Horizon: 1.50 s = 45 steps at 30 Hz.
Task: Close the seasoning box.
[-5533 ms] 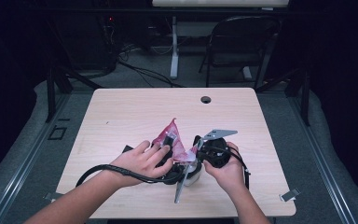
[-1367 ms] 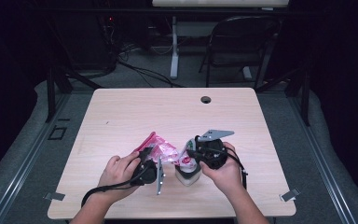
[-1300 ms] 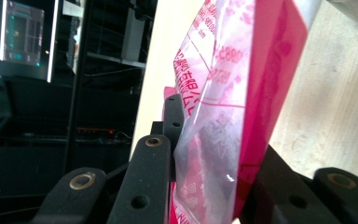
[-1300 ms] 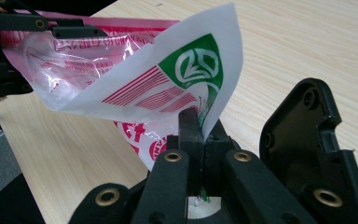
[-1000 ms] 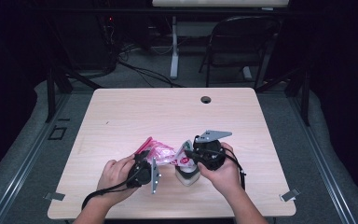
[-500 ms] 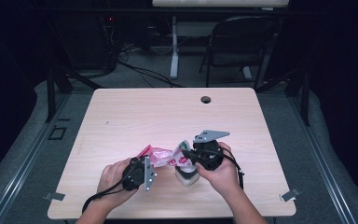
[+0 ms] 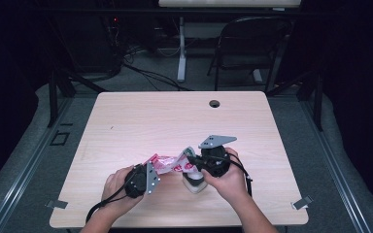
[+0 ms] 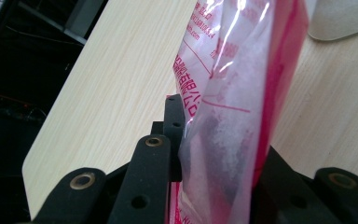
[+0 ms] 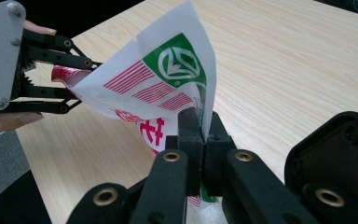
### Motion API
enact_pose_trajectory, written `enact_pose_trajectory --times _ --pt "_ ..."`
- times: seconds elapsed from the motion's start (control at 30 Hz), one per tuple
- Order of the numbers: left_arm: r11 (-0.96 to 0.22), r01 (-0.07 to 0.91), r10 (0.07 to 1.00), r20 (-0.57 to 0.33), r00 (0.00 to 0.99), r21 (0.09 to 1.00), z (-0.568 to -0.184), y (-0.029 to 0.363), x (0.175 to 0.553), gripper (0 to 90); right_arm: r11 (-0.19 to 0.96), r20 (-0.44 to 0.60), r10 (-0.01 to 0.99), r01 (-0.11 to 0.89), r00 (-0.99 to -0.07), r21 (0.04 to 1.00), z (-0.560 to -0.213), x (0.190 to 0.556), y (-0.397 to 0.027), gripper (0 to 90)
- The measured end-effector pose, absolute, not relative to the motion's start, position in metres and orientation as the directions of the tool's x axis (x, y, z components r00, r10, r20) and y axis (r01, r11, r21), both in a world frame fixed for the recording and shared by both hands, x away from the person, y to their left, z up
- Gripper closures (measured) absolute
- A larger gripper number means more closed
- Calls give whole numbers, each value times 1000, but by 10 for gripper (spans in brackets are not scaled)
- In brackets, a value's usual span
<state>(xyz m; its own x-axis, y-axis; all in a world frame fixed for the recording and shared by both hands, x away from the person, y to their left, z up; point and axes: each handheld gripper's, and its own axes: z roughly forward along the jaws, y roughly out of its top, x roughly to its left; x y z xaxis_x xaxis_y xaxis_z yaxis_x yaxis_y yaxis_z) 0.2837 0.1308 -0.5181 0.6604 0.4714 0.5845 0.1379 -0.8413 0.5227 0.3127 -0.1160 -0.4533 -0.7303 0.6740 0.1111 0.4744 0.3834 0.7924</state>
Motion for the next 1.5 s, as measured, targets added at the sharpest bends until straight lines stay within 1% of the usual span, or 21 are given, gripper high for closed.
enact_pose_trajectory --times 0.63,0.73,1.13,1.33,1.5 --pt "-790 204 530 475 702 579 -529 136 291 793 389 111 665 468 -739 793 -454 312 -113 866" --pt "-789 212 529 462 711 576 -532 136 292 793 393 109 663 468 -741 792 -455 312 -112 862" --pt "-768 243 552 420 721 592 -536 137 294 786 402 108 655 465 -748 789 -456 312 -110 858" --pt "-771 245 544 407 733 588 -539 137 295 747 401 107 651 460 -752 792 -457 312 -109 855" --pt "-772 248 542 401 738 586 -542 135 295 741 405 107 647 459 -755 791 -457 311 -108 849"
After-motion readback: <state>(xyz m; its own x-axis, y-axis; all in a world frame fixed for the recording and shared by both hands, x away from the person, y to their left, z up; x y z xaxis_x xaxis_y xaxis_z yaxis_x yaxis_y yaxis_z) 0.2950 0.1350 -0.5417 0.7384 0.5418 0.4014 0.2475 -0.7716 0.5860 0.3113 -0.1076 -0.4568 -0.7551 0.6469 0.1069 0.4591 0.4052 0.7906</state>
